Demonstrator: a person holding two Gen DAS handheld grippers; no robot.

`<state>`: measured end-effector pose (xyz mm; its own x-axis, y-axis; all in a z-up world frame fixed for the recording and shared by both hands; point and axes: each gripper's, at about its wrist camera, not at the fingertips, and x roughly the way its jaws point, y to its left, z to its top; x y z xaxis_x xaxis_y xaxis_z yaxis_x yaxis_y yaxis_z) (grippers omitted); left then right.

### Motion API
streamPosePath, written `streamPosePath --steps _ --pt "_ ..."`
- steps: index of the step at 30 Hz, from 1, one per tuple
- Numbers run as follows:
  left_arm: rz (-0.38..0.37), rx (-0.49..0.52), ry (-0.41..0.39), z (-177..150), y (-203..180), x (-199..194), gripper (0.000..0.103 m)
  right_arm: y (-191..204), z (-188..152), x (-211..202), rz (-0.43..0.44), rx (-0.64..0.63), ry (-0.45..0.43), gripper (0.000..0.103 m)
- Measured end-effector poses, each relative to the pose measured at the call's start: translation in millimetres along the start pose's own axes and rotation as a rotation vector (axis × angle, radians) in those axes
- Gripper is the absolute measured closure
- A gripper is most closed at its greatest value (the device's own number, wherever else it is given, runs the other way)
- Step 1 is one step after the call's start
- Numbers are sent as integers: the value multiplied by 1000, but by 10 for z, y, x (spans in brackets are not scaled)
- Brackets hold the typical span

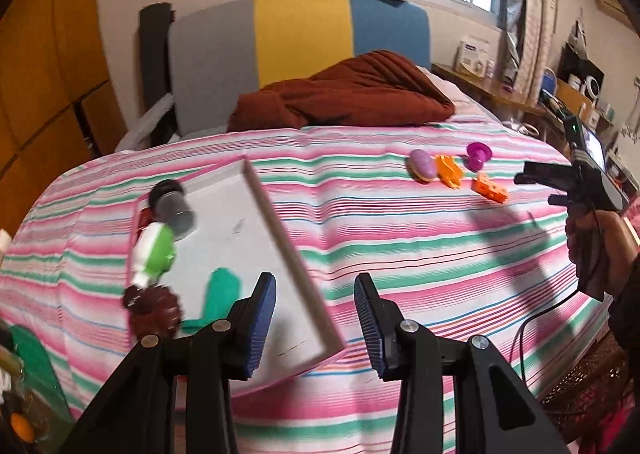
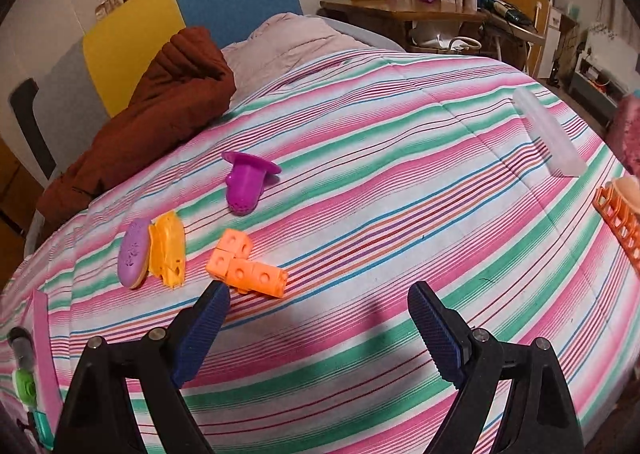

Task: Organize rigid objects
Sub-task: 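Move both grippers back toward the remaining toys, then grasp the purple oval with the left gripper while the right grasps the orange linked cubes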

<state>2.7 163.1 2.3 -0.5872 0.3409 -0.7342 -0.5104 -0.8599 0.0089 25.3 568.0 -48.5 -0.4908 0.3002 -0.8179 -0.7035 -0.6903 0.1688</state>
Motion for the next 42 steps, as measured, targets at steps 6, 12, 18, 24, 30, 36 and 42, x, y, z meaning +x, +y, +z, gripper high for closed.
streamPosePath --steps 6,12,18,24,30,36,42 --pt "-86 21 37 240 -340 248 62 -12 36 -67 30 26 -29 11" --pt "-136 38 71 507 -631 597 62 -80 89 -77 79 82 -31 11" --pt "-150 32 109 789 -825 1052 62 -34 93 -89 112 82 -26 9" --pt "-166 35 129 1077 -986 1458 62 -19 92 -99 143 90 -24 9" --pt "-182 68 151 1294 -1184 1869 62 -76 106 -100 178 130 -15 9" --pt "-181 73 163 1447 -1318 2202 62 -109 125 -86 198 154 -8 9" --pt "-187 67 172 1525 -1402 2410 62 -64 118 -63 219 145 6 9"
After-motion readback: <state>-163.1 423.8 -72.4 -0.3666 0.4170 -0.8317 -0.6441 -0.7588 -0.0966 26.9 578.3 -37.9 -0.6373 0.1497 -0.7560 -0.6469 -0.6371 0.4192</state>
